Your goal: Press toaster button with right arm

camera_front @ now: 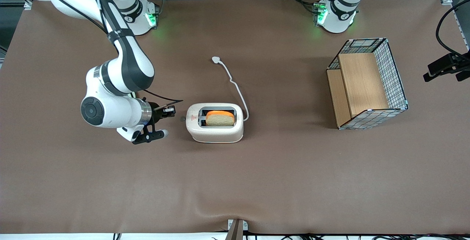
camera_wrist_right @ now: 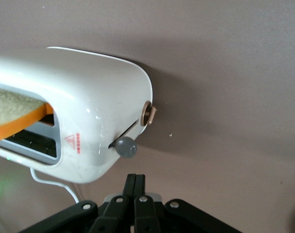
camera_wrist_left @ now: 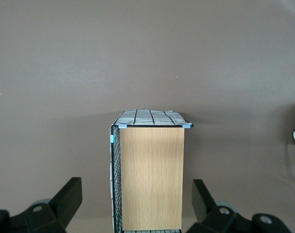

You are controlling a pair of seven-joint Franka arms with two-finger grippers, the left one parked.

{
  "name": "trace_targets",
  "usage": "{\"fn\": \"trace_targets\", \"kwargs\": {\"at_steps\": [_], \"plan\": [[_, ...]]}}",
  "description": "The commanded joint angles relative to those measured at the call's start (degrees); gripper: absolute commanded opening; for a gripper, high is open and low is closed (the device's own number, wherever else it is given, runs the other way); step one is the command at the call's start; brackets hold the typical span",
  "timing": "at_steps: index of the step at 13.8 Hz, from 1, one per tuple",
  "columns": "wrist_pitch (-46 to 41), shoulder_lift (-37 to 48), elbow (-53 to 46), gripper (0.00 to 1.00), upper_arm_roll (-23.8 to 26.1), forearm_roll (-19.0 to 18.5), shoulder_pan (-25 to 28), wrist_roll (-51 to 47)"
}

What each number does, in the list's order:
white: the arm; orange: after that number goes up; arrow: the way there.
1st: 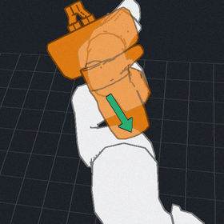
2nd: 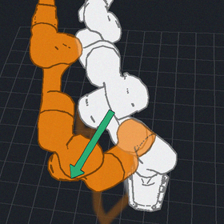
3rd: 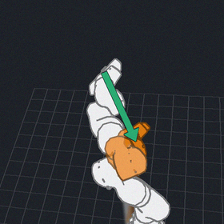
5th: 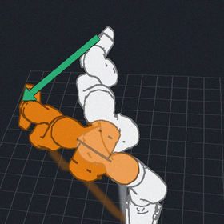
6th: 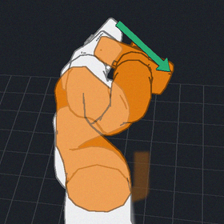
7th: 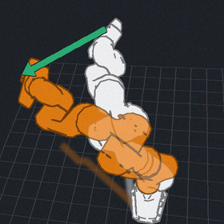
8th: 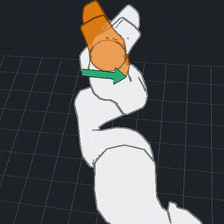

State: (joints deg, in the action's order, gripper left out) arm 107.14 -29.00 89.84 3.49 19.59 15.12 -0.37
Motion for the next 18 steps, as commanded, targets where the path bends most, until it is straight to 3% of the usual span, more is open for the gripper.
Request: {"fn": "trace_targets", "kwargs": {"at_steps": [1,18], "plan": [[0.88,-1.93,-0.63,0.0,-0.33,3.25,0.61,0.46],[5.18,-8.43,-0.63,0.0,-0.42,6.86,1.23,0.72]]}}
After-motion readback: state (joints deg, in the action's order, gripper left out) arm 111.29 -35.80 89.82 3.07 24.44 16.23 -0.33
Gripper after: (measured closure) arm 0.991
